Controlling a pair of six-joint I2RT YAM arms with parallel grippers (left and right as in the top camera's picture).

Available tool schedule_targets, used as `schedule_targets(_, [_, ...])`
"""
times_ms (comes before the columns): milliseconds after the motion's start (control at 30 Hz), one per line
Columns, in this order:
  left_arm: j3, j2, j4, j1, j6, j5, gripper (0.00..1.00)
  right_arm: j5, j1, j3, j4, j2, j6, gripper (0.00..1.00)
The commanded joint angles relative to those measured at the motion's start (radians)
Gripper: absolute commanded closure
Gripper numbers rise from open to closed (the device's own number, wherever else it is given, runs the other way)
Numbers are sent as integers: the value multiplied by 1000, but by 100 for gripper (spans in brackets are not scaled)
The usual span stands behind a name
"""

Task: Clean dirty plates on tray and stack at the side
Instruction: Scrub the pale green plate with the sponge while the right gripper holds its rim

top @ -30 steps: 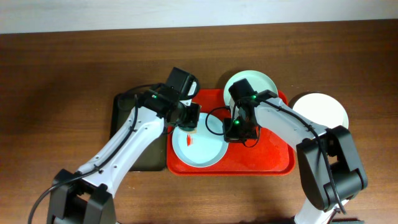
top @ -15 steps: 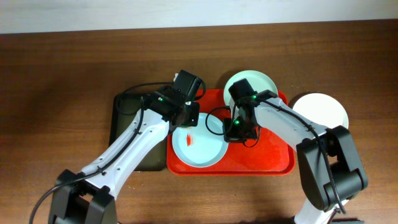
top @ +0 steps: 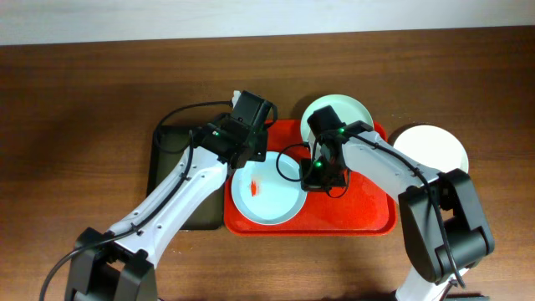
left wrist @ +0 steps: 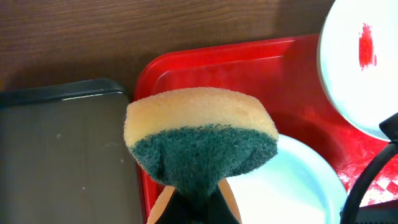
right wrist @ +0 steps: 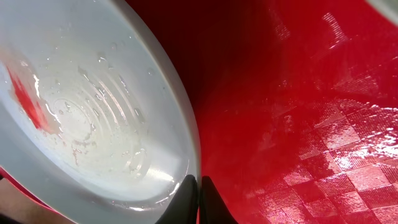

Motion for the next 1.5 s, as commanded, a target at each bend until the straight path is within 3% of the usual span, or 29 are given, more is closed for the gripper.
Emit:
schedule_targets(0, [-6, -11, -12, -2, -10, -26, 100, -13, 5, -9, -2, -13, -11, 96])
schedule_targets(133, [-6, -11, -97, -2, -10, 2, 100, -13, 5, -9, -2, -13, -11, 96])
schedule_targets(433, [-6, -11, -199, -2, -16, 241, 100, -13, 5, -9, -3, -13, -10, 96])
schedule_targets(833, [-10, -11, -225, -67, -108, 186, 100, -13, 5, -9, -3, -13, -10, 96])
schedule_targets(1167, [-24, -11, -238, -100, -111, 135, 100, -13, 5, -9, -2, -13, -10, 96])
schedule_targets(1300, [-47, -10, -174, -86, -109, 130, 100, -13, 5, -9, 31, -13, -10, 87])
schedule_targets(1467, [-36, -7, -6, 1, -12, 127, 100, -13, 5, -9, 35, -13, -10, 87])
